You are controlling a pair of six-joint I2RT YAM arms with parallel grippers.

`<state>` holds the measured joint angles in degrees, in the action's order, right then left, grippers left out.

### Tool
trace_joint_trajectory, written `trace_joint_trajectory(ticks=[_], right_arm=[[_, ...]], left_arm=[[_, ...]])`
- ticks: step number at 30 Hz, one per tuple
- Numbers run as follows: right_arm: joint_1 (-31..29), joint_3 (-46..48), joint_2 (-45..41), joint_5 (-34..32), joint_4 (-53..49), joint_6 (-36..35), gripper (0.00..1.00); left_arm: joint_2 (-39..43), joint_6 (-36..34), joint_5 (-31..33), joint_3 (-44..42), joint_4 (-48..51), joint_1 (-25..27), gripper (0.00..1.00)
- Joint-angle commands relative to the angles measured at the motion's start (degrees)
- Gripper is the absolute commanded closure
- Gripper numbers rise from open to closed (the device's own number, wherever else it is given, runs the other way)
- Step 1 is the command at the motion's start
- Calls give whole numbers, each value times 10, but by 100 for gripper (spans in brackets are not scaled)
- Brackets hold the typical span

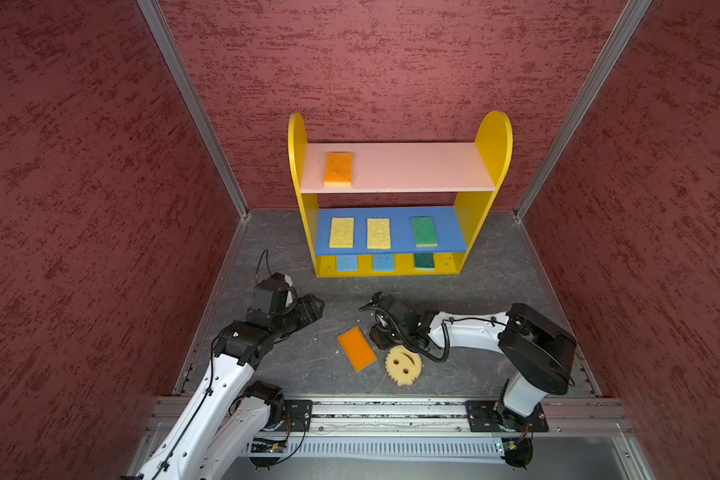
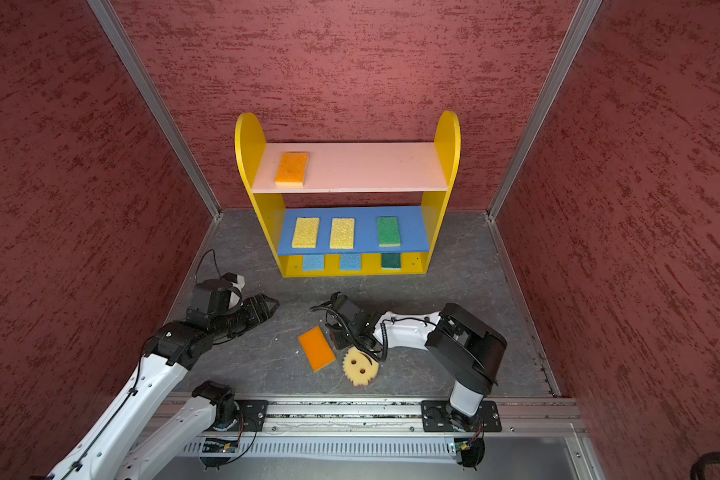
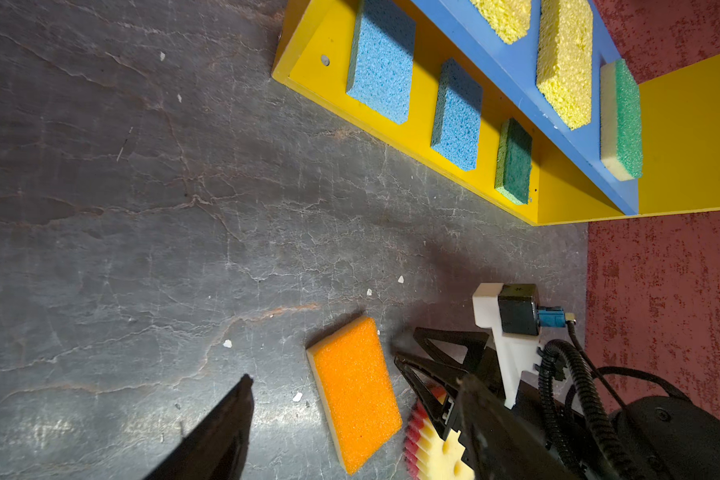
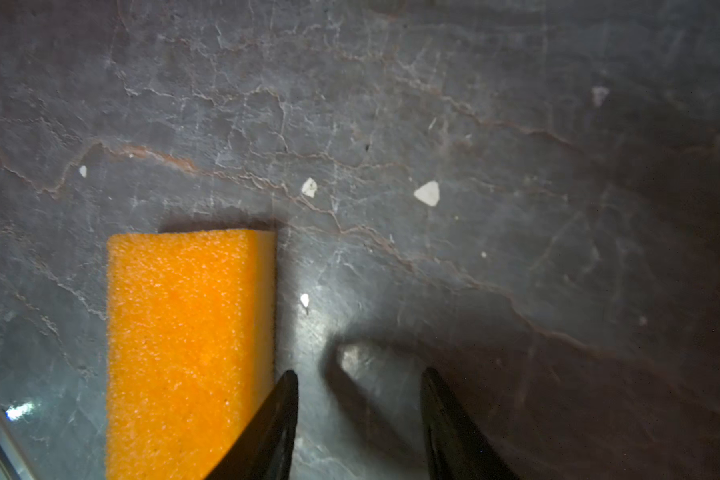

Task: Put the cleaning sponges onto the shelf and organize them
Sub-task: 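Lower the right gripper and grasp the orange sponge beside the smiley sponge, then lift the orange sponge and carry it to the pink shelf with right gripper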

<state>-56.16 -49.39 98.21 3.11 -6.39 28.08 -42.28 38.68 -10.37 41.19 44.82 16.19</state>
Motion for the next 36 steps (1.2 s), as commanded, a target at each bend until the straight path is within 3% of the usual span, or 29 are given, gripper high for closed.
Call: trace_joint_trajectory(ticks=[1,4,10,17,21,24,26,36], right_arm=[[-2,-2,6,25,20,18,48],[-3,0,-9,22,21,22,42],[-25,-1,-33,18,18,34,41],[-49,-14,21,33,31,43,43],[-50,-20,47,55,47,45,50],[-50,-27,47,55,45,39,62],[-50,-38,41,50,42,31,83],[-44,-138,-3,-5,-52,-29,98]], left_arm=[[0,9,-9,-5,-28,-4,22],[-3,9,-5,-4,-26,-4,21],[-5,10,0,0,-26,-5,21],[-23,12,-4,17,-30,-5,21],[-26,16,-11,18,-32,-6,20],[-23,16,-13,18,-27,-6,20],[-19,16,-21,16,-28,-5,19],[12,13,-69,18,-65,9,21]])
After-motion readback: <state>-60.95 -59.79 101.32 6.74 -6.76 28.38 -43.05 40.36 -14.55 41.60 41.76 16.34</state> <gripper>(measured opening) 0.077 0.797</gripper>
